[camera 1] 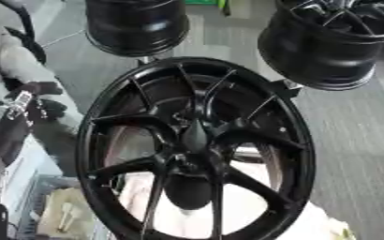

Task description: Pull the pin out of the wheel hub.

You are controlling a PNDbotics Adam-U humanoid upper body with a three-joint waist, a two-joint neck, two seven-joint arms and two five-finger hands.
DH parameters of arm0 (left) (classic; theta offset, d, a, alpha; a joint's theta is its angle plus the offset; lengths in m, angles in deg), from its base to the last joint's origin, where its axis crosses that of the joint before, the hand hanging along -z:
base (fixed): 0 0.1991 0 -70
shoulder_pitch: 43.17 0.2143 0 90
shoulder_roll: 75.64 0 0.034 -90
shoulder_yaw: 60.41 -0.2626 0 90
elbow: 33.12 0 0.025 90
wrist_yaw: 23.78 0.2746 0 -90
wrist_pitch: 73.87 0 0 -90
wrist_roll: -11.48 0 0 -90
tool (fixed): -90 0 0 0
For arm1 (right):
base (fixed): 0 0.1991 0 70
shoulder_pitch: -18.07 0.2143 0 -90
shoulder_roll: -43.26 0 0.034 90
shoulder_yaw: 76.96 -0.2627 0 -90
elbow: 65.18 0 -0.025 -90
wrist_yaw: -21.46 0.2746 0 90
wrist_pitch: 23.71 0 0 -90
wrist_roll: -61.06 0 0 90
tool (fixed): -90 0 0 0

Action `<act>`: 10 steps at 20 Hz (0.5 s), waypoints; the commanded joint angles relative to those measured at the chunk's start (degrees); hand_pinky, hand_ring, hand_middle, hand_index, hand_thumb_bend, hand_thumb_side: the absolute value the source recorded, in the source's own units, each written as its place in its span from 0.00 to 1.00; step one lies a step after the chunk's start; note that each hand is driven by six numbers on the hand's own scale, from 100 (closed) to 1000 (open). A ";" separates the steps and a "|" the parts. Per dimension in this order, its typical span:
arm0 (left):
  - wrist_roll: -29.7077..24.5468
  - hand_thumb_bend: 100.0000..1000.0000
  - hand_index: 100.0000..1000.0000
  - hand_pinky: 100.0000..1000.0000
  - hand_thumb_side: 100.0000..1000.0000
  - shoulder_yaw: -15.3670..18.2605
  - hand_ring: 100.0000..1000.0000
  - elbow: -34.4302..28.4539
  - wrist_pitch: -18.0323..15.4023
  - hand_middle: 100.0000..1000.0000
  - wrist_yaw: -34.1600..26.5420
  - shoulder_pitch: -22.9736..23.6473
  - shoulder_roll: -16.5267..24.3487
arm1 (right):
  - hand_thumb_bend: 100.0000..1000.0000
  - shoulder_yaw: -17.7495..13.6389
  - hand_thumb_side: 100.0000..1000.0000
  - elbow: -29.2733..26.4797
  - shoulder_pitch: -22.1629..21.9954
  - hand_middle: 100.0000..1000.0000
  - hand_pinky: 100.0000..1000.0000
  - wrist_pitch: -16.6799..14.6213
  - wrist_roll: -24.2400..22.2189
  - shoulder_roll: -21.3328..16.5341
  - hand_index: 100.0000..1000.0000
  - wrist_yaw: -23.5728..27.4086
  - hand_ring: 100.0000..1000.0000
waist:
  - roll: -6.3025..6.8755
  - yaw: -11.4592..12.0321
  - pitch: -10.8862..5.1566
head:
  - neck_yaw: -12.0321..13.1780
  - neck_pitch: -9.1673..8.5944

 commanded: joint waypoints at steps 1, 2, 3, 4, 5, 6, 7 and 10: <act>-0.25 0.00 0.76 0.64 0.76 -0.12 0.60 -0.66 -0.20 0.68 -0.14 -0.39 0.26 | 0.00 1.39 0.46 -1.84 0.59 0.69 0.68 -2.28 0.56 0.29 0.87 3.94 0.63 | 0.19 0.16 -0.61 | -0.08 0.27; -0.24 0.00 0.76 0.64 0.76 -0.09 0.60 -0.63 -0.21 0.68 -0.12 -0.30 0.23 | 0.00 1.82 0.46 -1.91 0.64 0.68 0.68 -2.81 0.74 0.76 0.86 4.91 0.62 | 0.23 0.16 -0.62 | -0.10 0.27; -0.24 0.00 0.76 0.64 0.76 -0.10 0.60 -0.60 -0.22 0.68 -0.11 -0.27 0.22 | 0.00 2.25 0.46 -1.99 0.65 0.68 0.68 -3.32 0.95 1.30 0.86 5.91 0.61 | 0.24 0.15 -0.61 | -0.20 0.27; -0.26 0.00 0.76 0.64 0.76 -0.13 0.60 -0.59 -0.23 0.68 -0.11 -0.27 0.21 | 0.00 2.64 0.46 -2.06 0.65 0.68 0.67 -3.78 1.10 1.71 0.86 6.84 0.61 | 0.24 0.11 -0.61 | -0.24 0.27; -0.33 0.00 0.76 0.64 0.76 -0.20 0.60 -0.58 -0.23 0.68 -0.12 -0.28 0.15 | 0.00 3.07 0.46 -2.14 0.65 0.67 0.67 -4.18 1.18 2.09 0.85 7.76 0.60 | 0.26 0.06 -0.59 | -0.23 0.27; -0.41 0.00 0.76 0.64 0.76 -0.26 0.60 -0.59 -0.24 0.68 -0.12 -0.29 0.11 | 0.00 3.50 0.46 -2.23 0.63 0.66 0.67 -4.57 1.22 2.43 0.85 8.74 0.60 | 0.26 0.06 -0.55 | -0.22 0.27; -0.49 0.00 0.76 0.64 0.76 -0.30 0.60 -0.59 -0.25 0.68 -0.11 -0.29 0.10 | 0.00 3.90 0.47 -2.31 0.67 0.66 0.66 -4.94 1.23 2.73 0.85 9.73 0.59 | 0.26 0.10 -0.50 | -0.24 0.27; -0.59 0.00 0.76 0.64 0.76 -0.33 0.60 -0.55 -0.26 0.68 -0.01 -0.18 0.04 | 0.00 4.98 0.48 -2.52 0.83 0.65 0.66 -5.94 0.92 3.42 0.84 12.50 0.59 | 0.26 0.13 -0.44 | -0.30 0.27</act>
